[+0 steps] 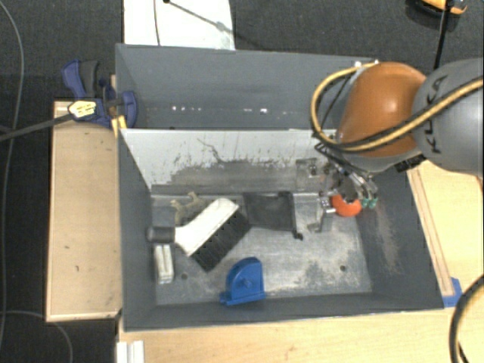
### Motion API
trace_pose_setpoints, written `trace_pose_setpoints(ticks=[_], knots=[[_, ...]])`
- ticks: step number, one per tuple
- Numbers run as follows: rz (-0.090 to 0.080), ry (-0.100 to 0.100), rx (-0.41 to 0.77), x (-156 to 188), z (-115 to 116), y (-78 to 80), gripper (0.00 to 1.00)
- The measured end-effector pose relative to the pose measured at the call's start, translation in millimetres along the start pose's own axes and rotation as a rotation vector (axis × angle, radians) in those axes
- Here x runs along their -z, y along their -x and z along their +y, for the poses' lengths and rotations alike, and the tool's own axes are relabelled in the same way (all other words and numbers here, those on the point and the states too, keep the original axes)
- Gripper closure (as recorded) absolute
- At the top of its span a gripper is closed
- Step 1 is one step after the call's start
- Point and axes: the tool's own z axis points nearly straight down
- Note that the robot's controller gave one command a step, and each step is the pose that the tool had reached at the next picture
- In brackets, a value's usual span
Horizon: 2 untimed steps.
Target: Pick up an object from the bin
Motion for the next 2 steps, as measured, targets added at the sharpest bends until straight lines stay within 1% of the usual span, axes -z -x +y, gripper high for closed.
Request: trace_pose_setpoints(ticks=[1, 2], knots=[[0.001, 0.0, -0.162, -4, -2, -5.0, 0.0], [-0.004, -0.002, -0.026, -36, 41, 1.3, 0.0]])
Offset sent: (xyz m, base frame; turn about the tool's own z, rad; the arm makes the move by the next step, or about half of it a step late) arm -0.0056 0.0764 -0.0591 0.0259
